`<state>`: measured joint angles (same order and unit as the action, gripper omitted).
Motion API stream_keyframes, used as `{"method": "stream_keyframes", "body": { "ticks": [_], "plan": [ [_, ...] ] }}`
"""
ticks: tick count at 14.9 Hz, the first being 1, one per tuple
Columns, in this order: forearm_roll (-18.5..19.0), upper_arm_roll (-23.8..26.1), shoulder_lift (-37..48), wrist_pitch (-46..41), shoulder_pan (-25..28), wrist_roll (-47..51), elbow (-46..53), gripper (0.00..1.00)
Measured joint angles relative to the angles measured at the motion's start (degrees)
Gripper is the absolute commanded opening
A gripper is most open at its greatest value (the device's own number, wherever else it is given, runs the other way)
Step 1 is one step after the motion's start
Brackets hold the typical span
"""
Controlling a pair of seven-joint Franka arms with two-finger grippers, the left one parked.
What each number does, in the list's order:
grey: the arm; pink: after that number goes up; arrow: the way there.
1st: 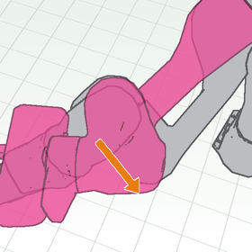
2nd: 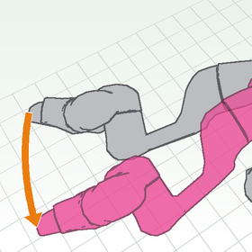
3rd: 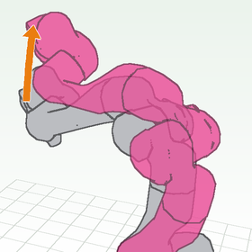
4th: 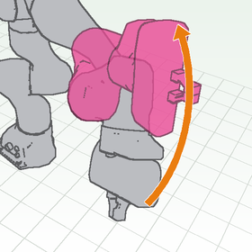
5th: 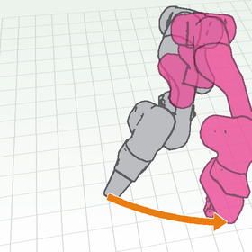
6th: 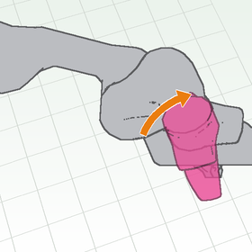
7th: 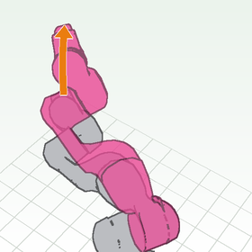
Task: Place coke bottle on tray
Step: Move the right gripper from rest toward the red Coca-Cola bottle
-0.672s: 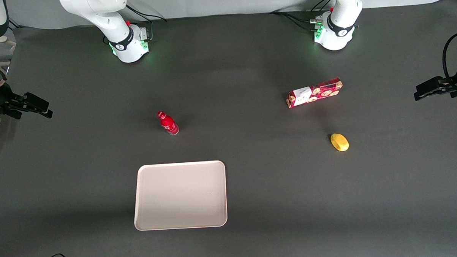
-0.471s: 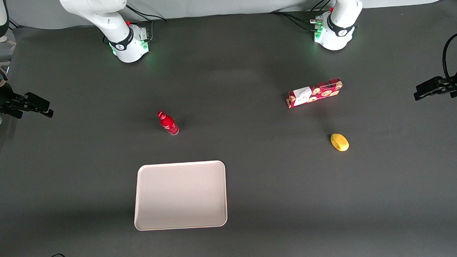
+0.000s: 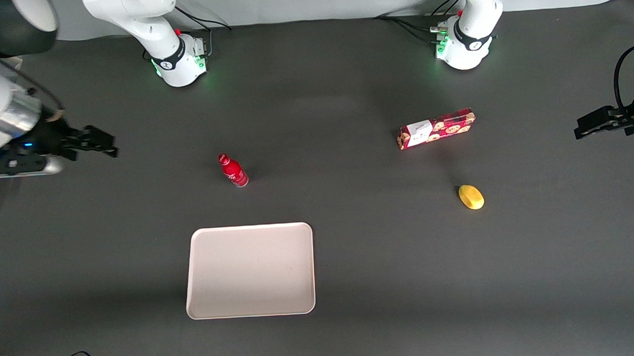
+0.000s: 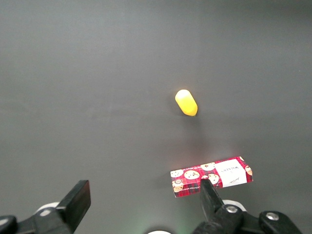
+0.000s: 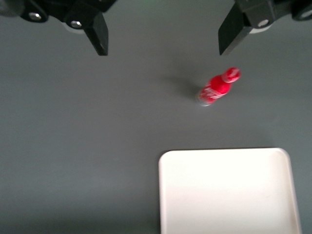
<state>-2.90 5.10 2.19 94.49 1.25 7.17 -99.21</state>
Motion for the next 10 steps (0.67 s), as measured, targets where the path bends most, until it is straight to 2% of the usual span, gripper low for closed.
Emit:
{"method": "stream_keyframes", "body": {
  "ticks": [5, 7, 10],
  "plan": [
    [-0.3, 12.9, -0.2, 5.0, 0.4, 12.0, -5.1, 1.00],
    [-0.3, 16.2, -0.2, 10.6, 0.5, 15.4, -10.1, 1.00],
    [-0.3, 18.3, -0.4, 17.6, 0.5, 16.8, -17.0, 1.00]
  ]
}}
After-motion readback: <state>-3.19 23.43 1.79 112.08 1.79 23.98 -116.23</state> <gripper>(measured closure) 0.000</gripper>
